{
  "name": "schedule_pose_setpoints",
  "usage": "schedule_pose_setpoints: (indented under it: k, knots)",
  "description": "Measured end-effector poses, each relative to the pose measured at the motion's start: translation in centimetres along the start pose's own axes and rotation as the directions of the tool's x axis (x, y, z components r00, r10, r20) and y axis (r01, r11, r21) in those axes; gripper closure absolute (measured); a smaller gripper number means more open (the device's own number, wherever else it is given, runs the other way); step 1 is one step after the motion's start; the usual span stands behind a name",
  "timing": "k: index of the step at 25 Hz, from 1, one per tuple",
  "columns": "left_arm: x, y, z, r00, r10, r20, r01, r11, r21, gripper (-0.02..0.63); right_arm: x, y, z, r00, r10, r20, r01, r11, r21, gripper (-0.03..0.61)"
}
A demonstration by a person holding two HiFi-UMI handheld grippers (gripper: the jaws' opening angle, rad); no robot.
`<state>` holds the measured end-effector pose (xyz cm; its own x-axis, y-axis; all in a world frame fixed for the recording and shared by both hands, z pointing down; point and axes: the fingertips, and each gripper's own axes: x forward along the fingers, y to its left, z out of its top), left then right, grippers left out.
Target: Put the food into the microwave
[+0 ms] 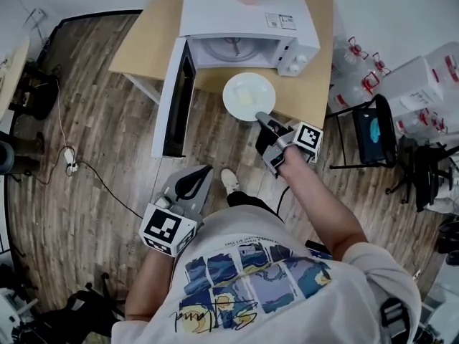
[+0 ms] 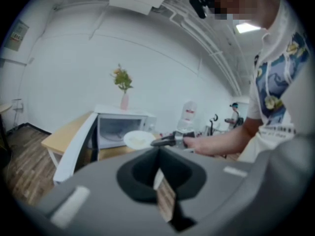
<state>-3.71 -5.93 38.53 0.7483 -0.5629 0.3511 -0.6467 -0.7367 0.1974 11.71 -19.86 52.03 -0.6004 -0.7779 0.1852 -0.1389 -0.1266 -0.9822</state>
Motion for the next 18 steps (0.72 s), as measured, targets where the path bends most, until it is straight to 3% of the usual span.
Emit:
schedule_pose_setpoints:
  k: [10,18]
  knots:
    - [4.7,4.2,3.0,0.998,0.056,0.007,-0.056,0.998,-0.036,0.607,9.9,-1.4,7.6,0.999,0.019,0.039,-0.020,0.999,0.030,0.563]
    - [5.0,6.0,3.9,0.998,0.060,-0.019,-0.060,0.998,-0.022,0.606,15.3,-2.2,10.5,0.994,0.024,0.106,-0.028,0.999,0.041,0.565]
